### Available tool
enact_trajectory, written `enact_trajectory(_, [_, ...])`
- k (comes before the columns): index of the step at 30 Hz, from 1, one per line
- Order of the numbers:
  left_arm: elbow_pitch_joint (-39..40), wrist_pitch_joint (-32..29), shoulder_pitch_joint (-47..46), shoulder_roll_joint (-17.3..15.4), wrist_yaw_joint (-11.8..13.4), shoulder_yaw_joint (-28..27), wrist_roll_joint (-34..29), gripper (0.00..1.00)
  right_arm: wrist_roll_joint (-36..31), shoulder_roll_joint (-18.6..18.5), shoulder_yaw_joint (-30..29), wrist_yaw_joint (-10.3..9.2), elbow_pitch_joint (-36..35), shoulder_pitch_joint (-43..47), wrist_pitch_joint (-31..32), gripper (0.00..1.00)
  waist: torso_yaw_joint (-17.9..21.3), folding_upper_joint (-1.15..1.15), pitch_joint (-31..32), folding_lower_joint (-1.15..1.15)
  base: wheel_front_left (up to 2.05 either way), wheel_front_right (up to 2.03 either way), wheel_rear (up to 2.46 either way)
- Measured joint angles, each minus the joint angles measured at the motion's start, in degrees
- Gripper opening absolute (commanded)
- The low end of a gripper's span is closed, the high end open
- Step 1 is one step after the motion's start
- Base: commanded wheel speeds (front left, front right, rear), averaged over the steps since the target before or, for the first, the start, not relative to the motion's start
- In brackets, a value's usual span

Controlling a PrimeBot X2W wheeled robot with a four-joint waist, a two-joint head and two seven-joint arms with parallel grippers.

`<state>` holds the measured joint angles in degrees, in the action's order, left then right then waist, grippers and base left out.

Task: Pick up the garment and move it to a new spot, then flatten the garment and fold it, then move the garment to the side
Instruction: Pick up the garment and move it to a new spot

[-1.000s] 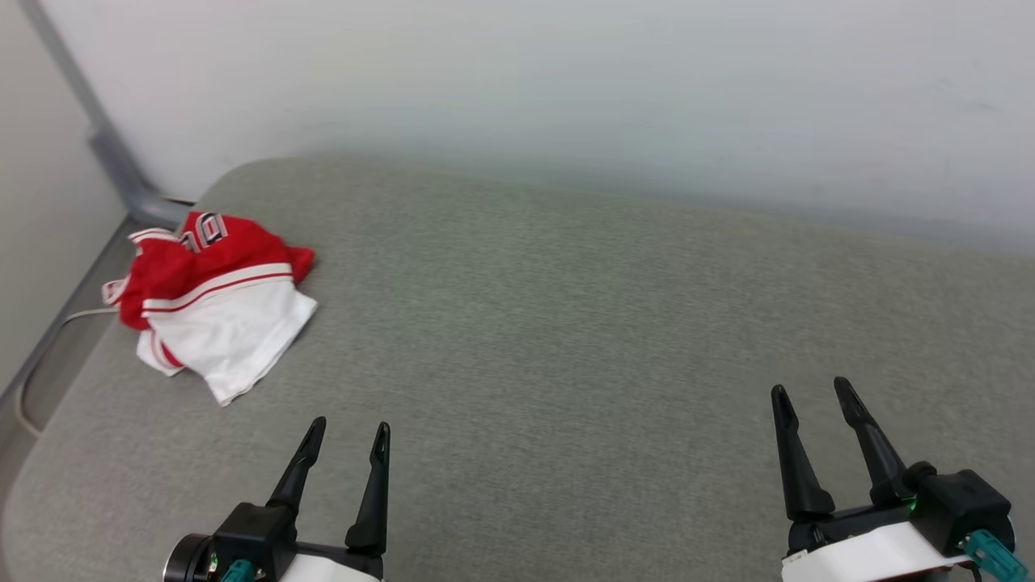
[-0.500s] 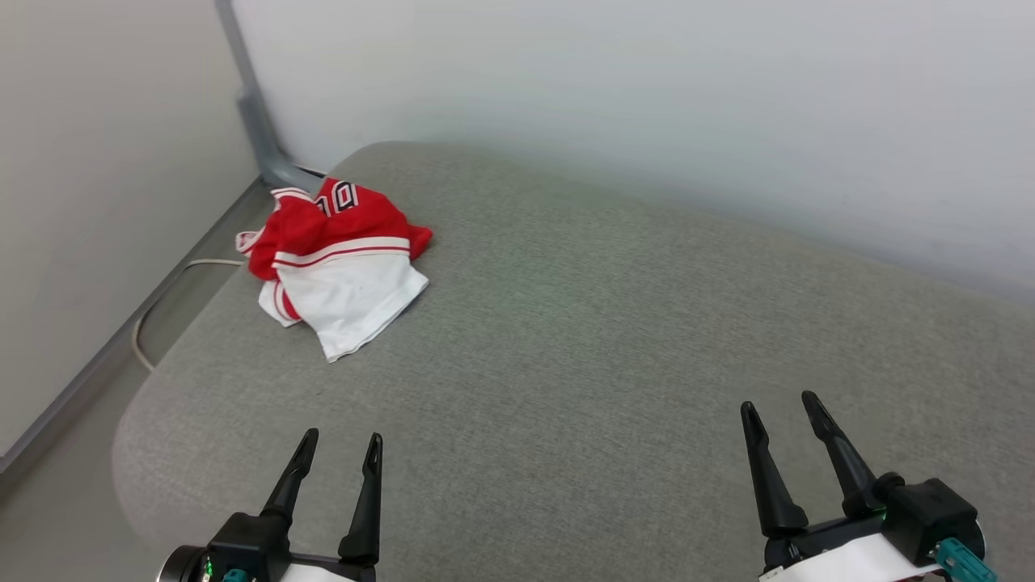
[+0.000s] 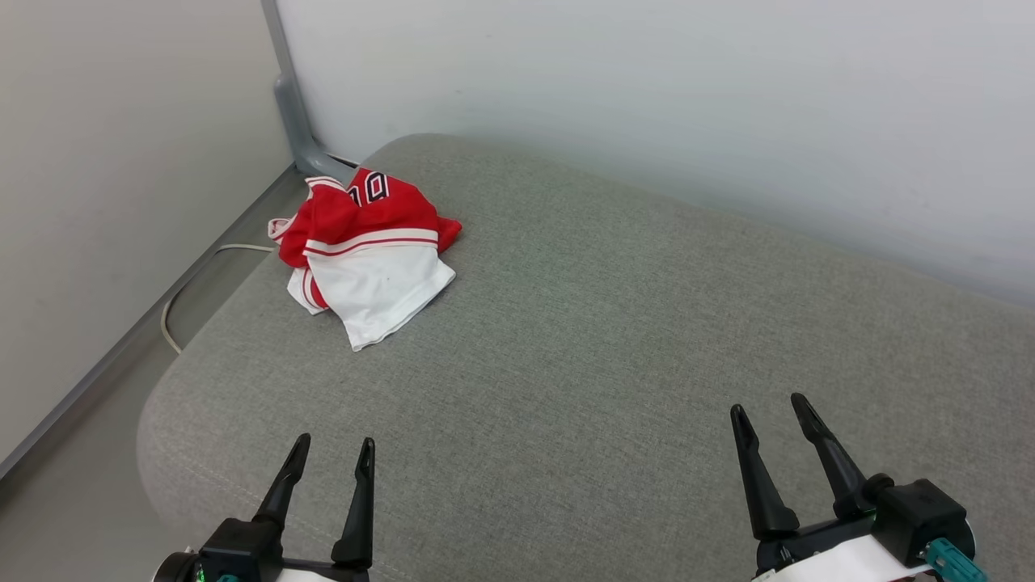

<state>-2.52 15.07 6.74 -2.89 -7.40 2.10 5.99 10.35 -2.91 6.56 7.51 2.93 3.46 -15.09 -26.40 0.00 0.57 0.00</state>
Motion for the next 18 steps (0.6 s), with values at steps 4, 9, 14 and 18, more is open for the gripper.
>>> enact_trajectory(4, [-0.03, 0.00, -0.03, 0.01, -0.01, -0.67, 1.21, 1.00, -0.36, -0.01, -0.05, 0.00, -0.02, -0.11, 0.00, 1.00, 0.55, 0.00, -0.75, 0.00, 0.00, 0.00, 0.00])
enact_trajectory(9, [-1.60, 0.00, -2.82, -0.04, -0.01, -2.76, 6.22, 1.00, -3.03, 0.00, -0.15, 0.00, -0.66, -0.92, 0.00, 1.00, 1.68, 0.00, -2.82, 0.00, 0.00, 0.00, 0.00])
enact_trajectory(14, [-8.96, 0.00, -10.59, -4.03, -0.09, -2.19, 11.70, 1.00, -4.33, 0.02, -2.15, 0.00, -2.46, -1.48, 0.00, 1.00, 3.20, 0.00, -6.45, 0.00, 0.00, 0.00, 0.00])
enact_trajectory(18, [-17.16, -4.28, -21.71, -14.44, -0.09, 1.35, 19.29, 1.00, -6.95, 0.02, -0.69, 0.02, -6.76, -3.32, 0.00, 1.00, 5.47, 0.00, -10.77, 0.02, 0.00, 0.00, 0.00])
